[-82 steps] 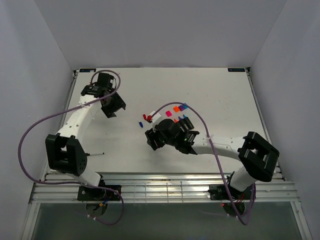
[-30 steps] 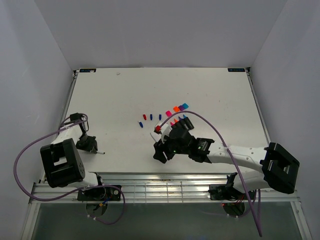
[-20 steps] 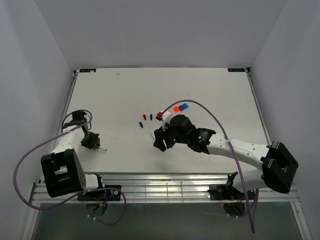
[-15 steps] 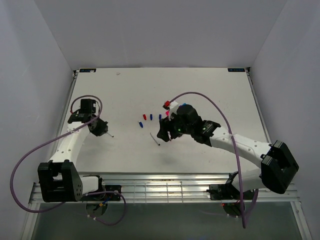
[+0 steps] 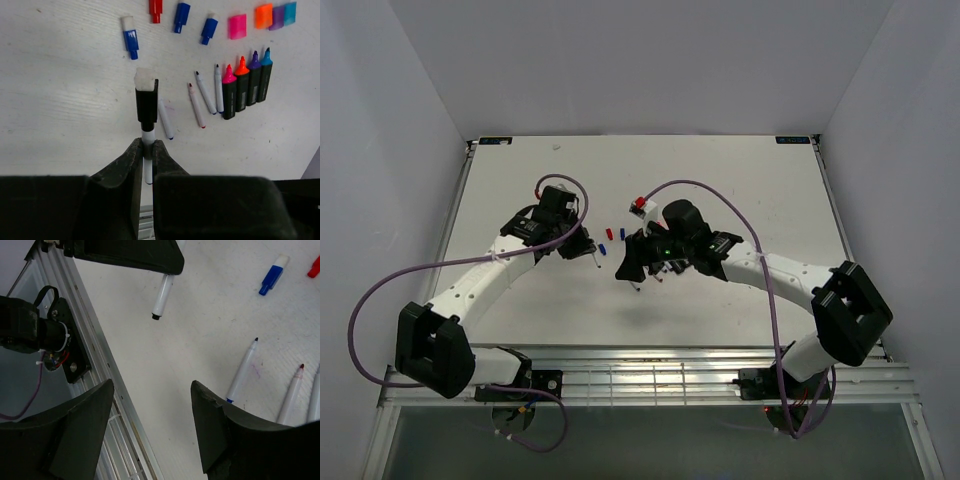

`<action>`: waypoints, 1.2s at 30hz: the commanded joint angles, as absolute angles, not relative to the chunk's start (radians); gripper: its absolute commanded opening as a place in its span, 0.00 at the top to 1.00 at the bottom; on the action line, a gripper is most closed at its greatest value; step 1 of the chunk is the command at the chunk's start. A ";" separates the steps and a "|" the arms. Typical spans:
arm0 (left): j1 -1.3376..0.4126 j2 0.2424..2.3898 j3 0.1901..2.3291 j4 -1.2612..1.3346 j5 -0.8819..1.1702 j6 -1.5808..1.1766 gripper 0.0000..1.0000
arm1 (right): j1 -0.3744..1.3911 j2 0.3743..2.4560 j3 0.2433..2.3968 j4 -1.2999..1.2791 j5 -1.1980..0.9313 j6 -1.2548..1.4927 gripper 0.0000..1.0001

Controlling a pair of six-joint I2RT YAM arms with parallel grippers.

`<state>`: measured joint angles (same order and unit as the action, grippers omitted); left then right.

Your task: Open the pen caps

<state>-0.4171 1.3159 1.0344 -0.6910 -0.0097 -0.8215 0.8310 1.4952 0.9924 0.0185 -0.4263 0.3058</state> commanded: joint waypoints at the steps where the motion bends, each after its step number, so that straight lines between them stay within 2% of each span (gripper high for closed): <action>1: -0.451 1.315 1.083 -0.638 0.034 -0.830 1.00 | 0.850 1.531 1.002 0.127 -0.497 0.339 0.32; 6: -0.472 1.330 1.103 -0.632 0.060 -0.838 1.00 | 0.868 1.574 1.003 0.169 -0.444 0.357 0.33; 19: -0.483 1.304 1.078 -0.626 0.152 -0.888 1.00 | 0.871 1.644 1.017 0.296 -0.327 0.393 0.44; 25: -0.485 1.290 1.066 -0.621 0.183 -0.899 1.00 | 0.871 1.689 1.031 0.330 -0.302 0.410 0.54; 36: -0.494 1.272 1.034 -0.623 0.172 -0.893 1.00 | 0.871 1.684 1.031 0.345 -0.221 0.445 0.57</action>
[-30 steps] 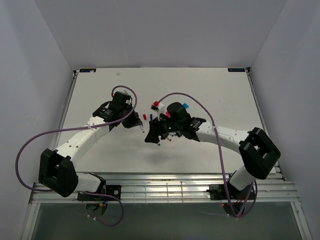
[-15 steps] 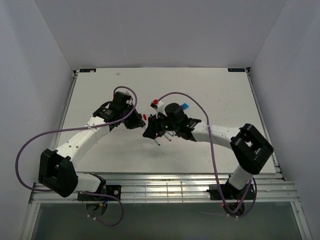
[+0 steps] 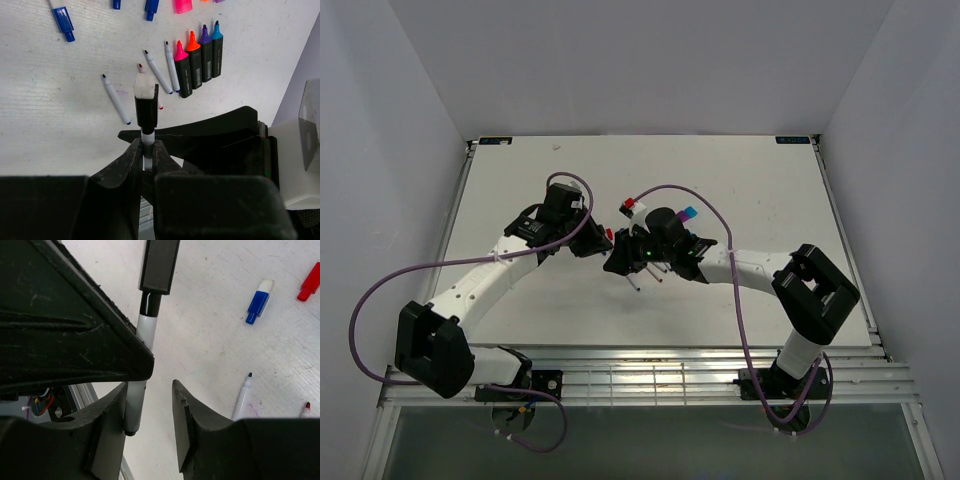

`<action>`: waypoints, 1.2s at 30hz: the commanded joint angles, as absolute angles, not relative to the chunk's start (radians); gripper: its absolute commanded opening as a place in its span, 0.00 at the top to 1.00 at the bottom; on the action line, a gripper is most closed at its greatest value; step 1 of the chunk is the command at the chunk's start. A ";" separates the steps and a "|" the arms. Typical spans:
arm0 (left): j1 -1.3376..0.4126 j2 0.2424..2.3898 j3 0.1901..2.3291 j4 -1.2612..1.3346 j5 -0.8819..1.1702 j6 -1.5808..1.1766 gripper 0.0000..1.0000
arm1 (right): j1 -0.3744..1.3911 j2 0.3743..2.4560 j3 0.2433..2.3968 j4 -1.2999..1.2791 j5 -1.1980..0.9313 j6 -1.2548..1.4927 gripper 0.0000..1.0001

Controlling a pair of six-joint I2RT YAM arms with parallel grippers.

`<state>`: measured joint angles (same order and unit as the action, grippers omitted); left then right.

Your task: Open the pen caps

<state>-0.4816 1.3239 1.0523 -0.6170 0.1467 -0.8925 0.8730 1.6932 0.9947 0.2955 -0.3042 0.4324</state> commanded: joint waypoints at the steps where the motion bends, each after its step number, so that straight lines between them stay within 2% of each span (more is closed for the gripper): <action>1: -0.494 1.269 1.029 -0.623 0.170 -0.891 1.00 | 0.871 1.674 1.026 0.347 -0.209 0.446 0.57; 8: -0.499 1.259 1.022 -0.624 0.178 -0.887 1.00 | 0.873 1.657 1.009 0.374 -0.130 0.457 0.62; 20: -0.499 1.261 0.999 -0.632 0.158 -0.876 1.00 | 0.871 1.582 0.947 0.436 -0.074 0.446 0.60; 23: -0.499 1.258 0.999 -0.632 0.163 -0.877 1.00 | 0.871 1.583 0.945 0.427 -0.060 0.446 0.62; 26: -0.499 1.252 1.006 -0.632 0.172 -0.880 1.00 | 0.871 1.609 0.971 0.408 -0.067 0.446 0.78; 27: -0.499 1.250 1.008 -0.632 0.173 -0.877 1.00 | 0.871 1.614 0.971 0.408 -0.072 0.449 0.91; 33: -0.499 1.250 1.025 -0.638 0.158 -0.859 1.00 | 0.879 1.625 0.963 0.414 -0.103 0.460 0.92; 34: -0.499 1.250 1.031 -0.653 0.126 -0.859 0.77 | 0.879 1.612 0.956 0.416 -0.107 0.472 0.92; 36: -0.497 1.240 1.049 -0.666 0.089 -0.859 0.55 | 0.881 1.597 0.933 0.405 -0.110 0.483 0.92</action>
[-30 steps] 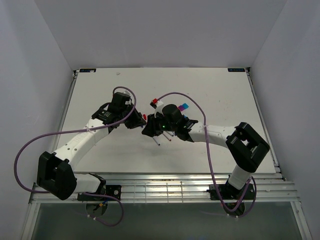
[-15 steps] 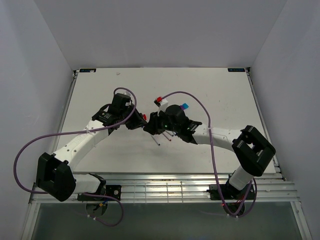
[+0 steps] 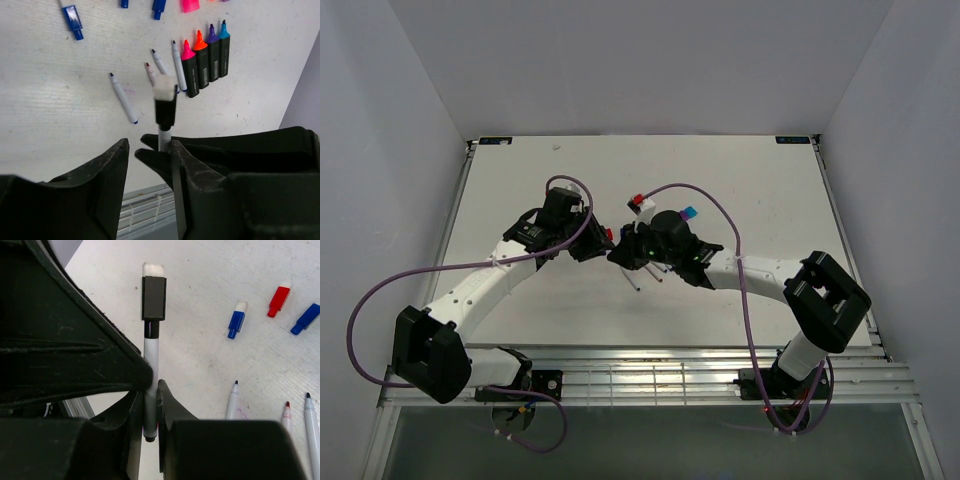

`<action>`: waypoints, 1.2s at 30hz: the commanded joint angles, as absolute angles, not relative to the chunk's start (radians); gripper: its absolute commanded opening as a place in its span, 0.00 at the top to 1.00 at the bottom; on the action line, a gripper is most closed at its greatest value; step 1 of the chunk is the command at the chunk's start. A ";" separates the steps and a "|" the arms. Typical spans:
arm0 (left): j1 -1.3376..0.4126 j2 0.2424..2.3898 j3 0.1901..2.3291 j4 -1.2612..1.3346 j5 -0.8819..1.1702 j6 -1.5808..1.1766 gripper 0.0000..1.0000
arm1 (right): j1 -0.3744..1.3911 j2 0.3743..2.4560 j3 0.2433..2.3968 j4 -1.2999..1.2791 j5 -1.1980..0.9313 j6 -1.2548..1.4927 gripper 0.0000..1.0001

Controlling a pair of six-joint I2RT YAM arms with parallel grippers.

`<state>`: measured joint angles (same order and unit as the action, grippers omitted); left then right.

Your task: Open the pen caps

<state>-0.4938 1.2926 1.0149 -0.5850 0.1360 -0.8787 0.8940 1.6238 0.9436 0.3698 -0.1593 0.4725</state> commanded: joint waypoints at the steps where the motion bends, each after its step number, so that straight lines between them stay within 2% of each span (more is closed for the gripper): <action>1: -0.497 1.236 1.055 -0.675 0.049 -0.856 0.48 | 0.882 1.580 0.924 0.403 -0.115 0.486 0.92; 2: -0.495 1.235 1.064 -0.681 0.034 -0.854 0.44 | 0.882 1.569 0.902 0.403 -0.117 0.489 0.92; 4: -0.495 1.239 1.092 -0.698 -0.004 -0.844 0.44 | 0.885 1.552 0.888 0.403 -0.129 0.489 0.92; 14: -0.489 1.313 1.152 -0.709 -0.006 -0.833 0.44 | 0.919 1.562 0.900 0.394 -0.210 0.463 0.92; 25: -0.489 1.341 1.134 -0.684 0.006 -0.848 0.46 | 0.931 1.559 0.908 0.396 -0.181 0.463 0.92; 36: -0.489 1.354 1.117 -0.650 0.098 -0.887 0.71 | 0.939 1.586 0.942 0.385 -0.123 0.460 0.92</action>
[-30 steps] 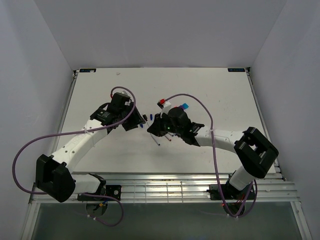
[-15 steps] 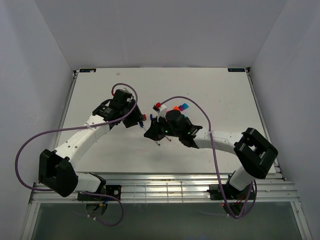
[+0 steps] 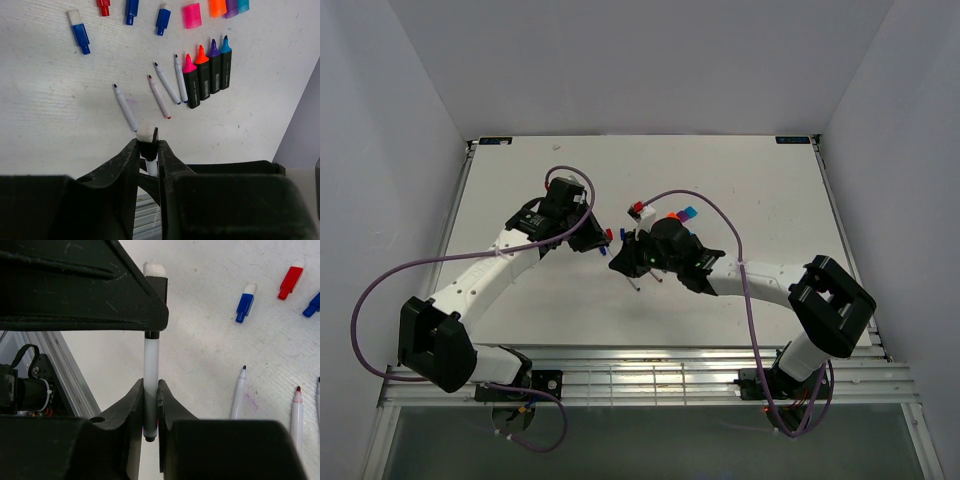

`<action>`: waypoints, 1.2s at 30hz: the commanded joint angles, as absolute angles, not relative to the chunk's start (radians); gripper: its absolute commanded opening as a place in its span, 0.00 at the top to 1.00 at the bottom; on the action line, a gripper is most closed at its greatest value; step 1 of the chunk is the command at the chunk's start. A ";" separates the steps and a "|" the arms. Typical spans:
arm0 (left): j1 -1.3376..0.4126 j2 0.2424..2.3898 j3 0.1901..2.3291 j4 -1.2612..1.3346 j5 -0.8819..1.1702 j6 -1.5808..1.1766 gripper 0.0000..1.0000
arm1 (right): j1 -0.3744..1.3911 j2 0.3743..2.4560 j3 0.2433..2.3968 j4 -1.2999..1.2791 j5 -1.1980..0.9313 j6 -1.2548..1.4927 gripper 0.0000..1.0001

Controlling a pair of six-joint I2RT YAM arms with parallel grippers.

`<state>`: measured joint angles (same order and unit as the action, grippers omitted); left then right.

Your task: Open the pen caps

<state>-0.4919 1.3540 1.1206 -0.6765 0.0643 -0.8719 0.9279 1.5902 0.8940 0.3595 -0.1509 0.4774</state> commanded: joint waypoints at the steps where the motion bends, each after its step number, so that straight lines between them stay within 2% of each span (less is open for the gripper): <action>1: -0.489 1.361 1.120 -0.650 0.100 -0.887 0.72 | 0.942 1.588 0.946 0.385 -0.123 0.460 0.92; 6: -0.489 1.367 1.124 -0.650 0.072 -0.888 0.85 | 0.953 1.574 0.948 0.365 -0.098 0.449 0.92; 8: -0.485 1.371 1.130 -0.652 0.060 -0.888 0.97 | 0.960 1.568 0.945 0.354 -0.078 0.437 0.92; 10: -0.483 1.374 1.134 -0.650 0.054 -0.887 1.00 | 0.975 1.562 0.950 0.316 -0.045 0.411 0.92; 13: -0.482 1.400 1.160 -0.676 0.052 -0.871 1.00 | 1.040 1.571 0.997 0.171 0.183 0.348 0.92; 14: -0.480 1.419 1.172 -0.693 0.046 -0.873 1.00 | 1.072 1.583 1.052 0.117 0.424 0.289 0.92; 16: -0.477 1.433 1.195 -0.727 0.043 -0.888 1.00 | 1.159 1.658 1.133 0.007 0.671 0.229 0.92; 17: -0.463 1.440 1.196 -0.733 0.060 -0.896 1.00 | 1.193 1.699 1.178 -0.106 0.918 0.147 0.92; 20: -0.419 1.482 1.193 -0.730 0.175 -0.908 1.00 | 1.238 1.836 1.311 -0.248 1.113 0.098 0.92; 22: -0.381 1.511 1.206 -0.727 0.230 -0.896 1.00 | 1.236 1.797 1.272 -0.220 1.057 0.091 0.92; 25: -0.319 1.490 1.226 -0.709 0.262 -0.864 1.00 | 1.224 1.662 1.146 -0.032 0.757 0.031 0.92; 26: -0.308 1.467 1.221 -0.687 0.256 -0.848 1.00 | 1.204 1.634 1.135 -0.029 0.550 0.063 0.92; 28: -0.284 1.390 1.201 -0.617 0.242 -0.830 1.00 | 1.135 1.556 1.066 0.058 0.276 0.129 0.92; 29: -0.276 1.362 1.187 -0.589 0.244 -0.815 1.00 | 1.120 1.504 1.031 0.113 0.041 0.150 0.92; 32: -0.241 1.234 1.094 -0.447 0.247 -0.821 1.00 | 1.062 1.462 0.936 0.328 -0.366 0.326 0.92; 33: -0.233 1.218 1.086 -0.428 0.239 -0.822 1.00 | 1.046 1.457 0.918 0.432 -0.429 0.380 0.92; 36: -0.218 1.235 1.120 -0.536 0.190 -0.815 1.00 | 1.042 1.445 0.878 0.529 -0.521 0.515 0.92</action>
<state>-0.2409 1.2209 1.1061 -0.5571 0.2882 -0.8467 1.0222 1.4582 0.9123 0.3119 -0.1478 0.3386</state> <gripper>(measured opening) 0.258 0.168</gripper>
